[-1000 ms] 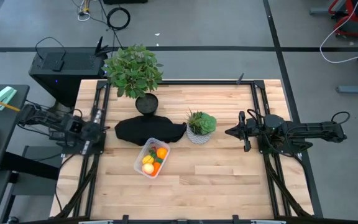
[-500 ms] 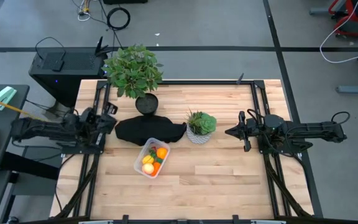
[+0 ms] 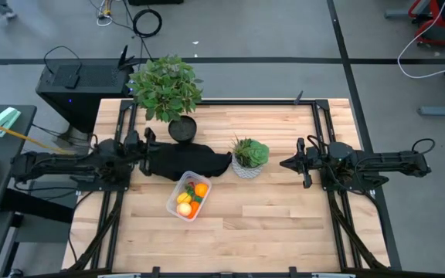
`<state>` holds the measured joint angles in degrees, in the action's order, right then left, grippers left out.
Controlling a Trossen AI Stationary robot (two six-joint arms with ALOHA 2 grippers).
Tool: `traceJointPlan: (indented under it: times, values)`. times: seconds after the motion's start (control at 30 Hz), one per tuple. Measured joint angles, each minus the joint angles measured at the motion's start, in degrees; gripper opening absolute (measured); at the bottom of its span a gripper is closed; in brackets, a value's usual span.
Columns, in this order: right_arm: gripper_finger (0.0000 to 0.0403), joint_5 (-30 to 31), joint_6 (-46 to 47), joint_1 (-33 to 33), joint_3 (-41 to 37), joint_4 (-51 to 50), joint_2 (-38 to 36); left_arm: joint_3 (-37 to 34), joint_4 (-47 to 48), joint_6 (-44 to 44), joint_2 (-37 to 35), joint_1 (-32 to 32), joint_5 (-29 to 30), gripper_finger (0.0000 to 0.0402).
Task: Pick and placing Produce into tupperware
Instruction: Return to Home Position
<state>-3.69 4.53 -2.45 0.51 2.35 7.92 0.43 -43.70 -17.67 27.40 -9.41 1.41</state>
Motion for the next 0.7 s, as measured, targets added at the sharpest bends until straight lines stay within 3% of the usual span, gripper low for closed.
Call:
traceJointPlan:
  times: [0.27, 0.43, 0.7]
  values:
    - [0.0023, 0.01, 0.0, -0.01, 0.0, 0.0, 0.0, 0.0, -3.27, 4.73, -0.09, 3.72, 4.85, 0.0002]
    - [0.0023, 0.01, -0.02, -0.01, 0.0, 0.02, 0.0, 0.0, -8.67, 6.59, -0.2, 3.7, 3.59, 0.0001]
    - [0.0023, -0.01, 0.0, -0.01, 0.0, 0.0, 0.0, -0.02, 7.32, -0.57, -0.13, 4.19, -2.3, 0.0001]
